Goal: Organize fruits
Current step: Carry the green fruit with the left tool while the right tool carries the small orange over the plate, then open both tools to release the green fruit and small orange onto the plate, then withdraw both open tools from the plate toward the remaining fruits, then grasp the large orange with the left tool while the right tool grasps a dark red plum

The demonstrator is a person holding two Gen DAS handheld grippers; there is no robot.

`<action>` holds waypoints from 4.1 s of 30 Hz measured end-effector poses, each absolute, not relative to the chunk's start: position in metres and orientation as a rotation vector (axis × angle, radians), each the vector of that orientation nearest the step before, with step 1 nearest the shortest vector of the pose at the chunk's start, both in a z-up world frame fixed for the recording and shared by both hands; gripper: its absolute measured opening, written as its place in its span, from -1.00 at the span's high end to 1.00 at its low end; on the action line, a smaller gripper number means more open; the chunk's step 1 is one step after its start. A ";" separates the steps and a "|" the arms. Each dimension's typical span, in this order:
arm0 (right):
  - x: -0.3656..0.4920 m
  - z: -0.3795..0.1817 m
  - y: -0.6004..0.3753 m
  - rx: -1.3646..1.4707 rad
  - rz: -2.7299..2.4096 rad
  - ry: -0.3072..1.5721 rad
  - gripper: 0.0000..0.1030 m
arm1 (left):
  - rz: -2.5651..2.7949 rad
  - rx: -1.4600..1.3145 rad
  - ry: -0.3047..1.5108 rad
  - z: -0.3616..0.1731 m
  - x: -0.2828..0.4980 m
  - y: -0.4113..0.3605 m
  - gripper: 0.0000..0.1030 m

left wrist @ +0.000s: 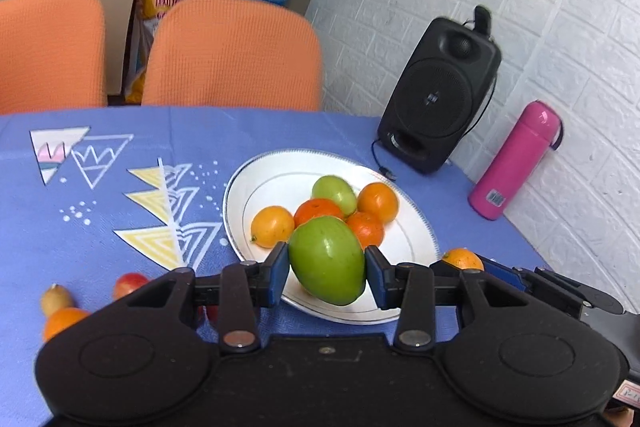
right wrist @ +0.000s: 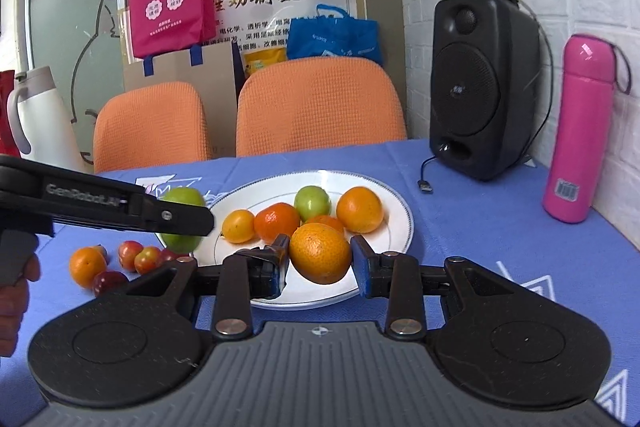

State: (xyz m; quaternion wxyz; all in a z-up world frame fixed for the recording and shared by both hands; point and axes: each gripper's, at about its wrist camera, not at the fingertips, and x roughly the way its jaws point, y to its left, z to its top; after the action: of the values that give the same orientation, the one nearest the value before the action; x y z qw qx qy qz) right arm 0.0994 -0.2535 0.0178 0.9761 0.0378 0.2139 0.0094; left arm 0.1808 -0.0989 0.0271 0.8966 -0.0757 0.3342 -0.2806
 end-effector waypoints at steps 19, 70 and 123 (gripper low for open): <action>0.136 -0.004 -0.245 0.077 0.070 0.493 -0.13 | -0.576 -0.115 0.742 0.005 0.211 -0.106 0.21; 0.082 0.000 -0.239 0.109 0.052 0.455 -1.00 | -0.518 -0.183 0.585 0.032 0.123 -0.071 -1.00; 0.085 -0.002 -0.115 -0.090 0.305 0.574 -1.00 | -0.359 -0.297 0.631 0.015 0.083 0.063 -1.00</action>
State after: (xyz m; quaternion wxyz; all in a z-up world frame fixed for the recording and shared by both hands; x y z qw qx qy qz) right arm 0.0853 -0.1146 -0.0022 0.9466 -0.0444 0.2819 0.1499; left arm 0.0833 0.0629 0.0149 0.9241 -0.1450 0.3073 -0.1749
